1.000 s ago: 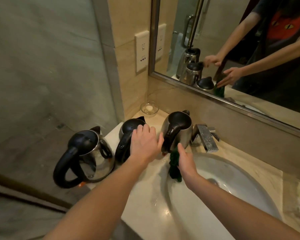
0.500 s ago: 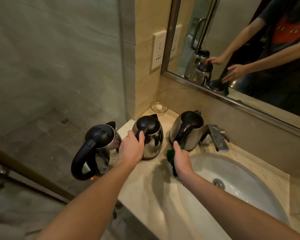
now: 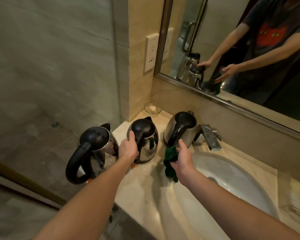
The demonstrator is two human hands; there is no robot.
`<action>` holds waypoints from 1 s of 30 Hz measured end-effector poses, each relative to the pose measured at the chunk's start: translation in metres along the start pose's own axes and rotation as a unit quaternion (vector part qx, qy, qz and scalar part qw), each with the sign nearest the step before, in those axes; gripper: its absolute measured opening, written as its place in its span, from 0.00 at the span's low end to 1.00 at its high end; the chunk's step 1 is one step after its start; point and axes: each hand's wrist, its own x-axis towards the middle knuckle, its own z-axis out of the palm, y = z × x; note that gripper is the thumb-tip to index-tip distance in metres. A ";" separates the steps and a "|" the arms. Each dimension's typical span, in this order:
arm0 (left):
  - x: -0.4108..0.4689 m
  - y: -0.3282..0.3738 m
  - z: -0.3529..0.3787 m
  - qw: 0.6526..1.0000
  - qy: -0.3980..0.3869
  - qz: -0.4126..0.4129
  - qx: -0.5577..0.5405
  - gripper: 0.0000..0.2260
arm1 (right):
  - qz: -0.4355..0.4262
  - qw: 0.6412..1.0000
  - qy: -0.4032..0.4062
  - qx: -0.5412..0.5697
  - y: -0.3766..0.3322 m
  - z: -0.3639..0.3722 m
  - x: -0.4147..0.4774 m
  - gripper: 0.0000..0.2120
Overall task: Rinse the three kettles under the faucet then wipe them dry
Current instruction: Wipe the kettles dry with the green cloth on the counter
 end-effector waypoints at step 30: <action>-0.085 -0.032 0.002 0.996 0.073 0.028 0.035 0.26 | 0.091 0.984 -0.005 0.154 0.077 0.042 -0.032 0.23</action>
